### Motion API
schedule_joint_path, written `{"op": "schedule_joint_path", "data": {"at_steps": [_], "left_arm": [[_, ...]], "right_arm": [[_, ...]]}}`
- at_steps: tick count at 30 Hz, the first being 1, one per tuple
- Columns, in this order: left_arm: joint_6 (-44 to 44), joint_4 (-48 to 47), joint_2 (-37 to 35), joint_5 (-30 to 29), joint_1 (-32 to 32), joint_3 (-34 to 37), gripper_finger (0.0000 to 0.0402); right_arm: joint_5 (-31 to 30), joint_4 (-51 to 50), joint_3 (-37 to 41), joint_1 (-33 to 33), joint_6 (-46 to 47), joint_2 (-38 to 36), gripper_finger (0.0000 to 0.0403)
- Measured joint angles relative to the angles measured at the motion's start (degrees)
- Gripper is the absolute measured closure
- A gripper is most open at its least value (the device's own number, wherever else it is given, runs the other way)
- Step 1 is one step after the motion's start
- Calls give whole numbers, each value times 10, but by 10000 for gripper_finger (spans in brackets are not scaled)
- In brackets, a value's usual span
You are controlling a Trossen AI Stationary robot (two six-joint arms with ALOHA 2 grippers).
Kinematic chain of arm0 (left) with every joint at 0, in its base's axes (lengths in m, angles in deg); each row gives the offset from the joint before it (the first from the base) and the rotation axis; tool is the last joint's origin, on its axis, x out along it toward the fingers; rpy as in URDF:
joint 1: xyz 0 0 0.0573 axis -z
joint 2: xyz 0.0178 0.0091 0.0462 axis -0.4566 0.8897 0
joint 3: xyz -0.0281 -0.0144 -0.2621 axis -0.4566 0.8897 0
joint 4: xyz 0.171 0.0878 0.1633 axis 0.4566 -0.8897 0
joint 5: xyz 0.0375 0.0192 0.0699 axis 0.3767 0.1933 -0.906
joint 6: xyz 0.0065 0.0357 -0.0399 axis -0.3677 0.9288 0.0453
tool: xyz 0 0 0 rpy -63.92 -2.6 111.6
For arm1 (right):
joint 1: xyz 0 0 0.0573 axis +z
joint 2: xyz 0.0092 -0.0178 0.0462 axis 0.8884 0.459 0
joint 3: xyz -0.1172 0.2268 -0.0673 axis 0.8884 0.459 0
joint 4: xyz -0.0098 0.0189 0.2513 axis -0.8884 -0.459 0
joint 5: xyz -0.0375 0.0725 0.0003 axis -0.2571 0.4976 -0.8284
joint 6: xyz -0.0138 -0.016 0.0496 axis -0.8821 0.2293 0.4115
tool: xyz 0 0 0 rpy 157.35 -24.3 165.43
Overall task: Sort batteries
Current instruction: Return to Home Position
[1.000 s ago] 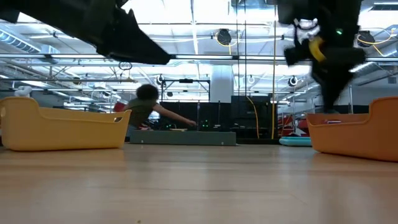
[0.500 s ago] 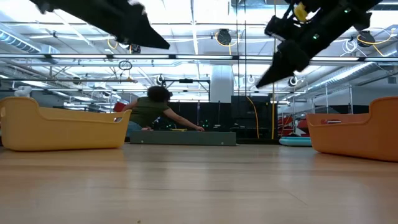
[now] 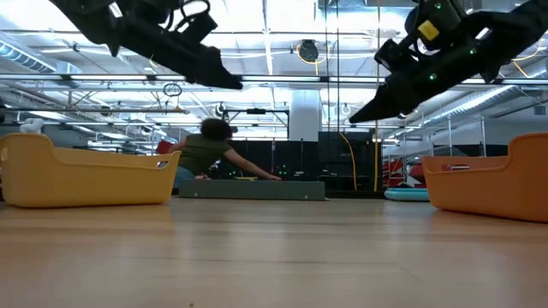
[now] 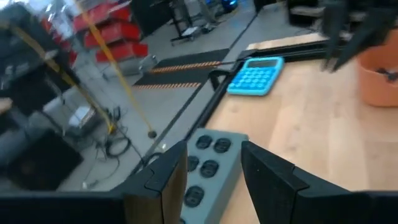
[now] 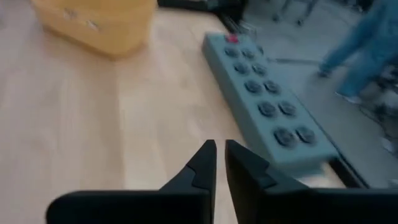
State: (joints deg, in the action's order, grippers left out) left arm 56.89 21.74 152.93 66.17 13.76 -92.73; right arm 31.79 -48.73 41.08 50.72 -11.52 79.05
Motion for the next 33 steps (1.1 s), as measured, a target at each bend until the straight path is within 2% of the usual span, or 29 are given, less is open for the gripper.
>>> {"op": "schedule_joint_path", "data": {"at_steps": [3,6,10,15,19,25,33], "left_arm": [[-49,-39,-3,12,-26,0,240],[-114,-102,-28,58,-43,0,240],[-151,-149,-67,41,-30,6,240],[-167,-75,-114,-19,8,82,240],[-172,22,-146,-12,12,156,252],[-231,32,-216,-4,29,230,282],[-236,59,-349,-12,66,308,306]], "right_arm": [[19,45,18,-28,2,-13,387],[45,69,46,-54,7,-56,399],[74,139,113,-78,20,-126,401],[81,213,184,-91,72,-186,402],[79,274,216,-91,93,-212,403],[64,309,245,-91,102,-256,403],[67,301,244,-90,81,-291,403]]}}
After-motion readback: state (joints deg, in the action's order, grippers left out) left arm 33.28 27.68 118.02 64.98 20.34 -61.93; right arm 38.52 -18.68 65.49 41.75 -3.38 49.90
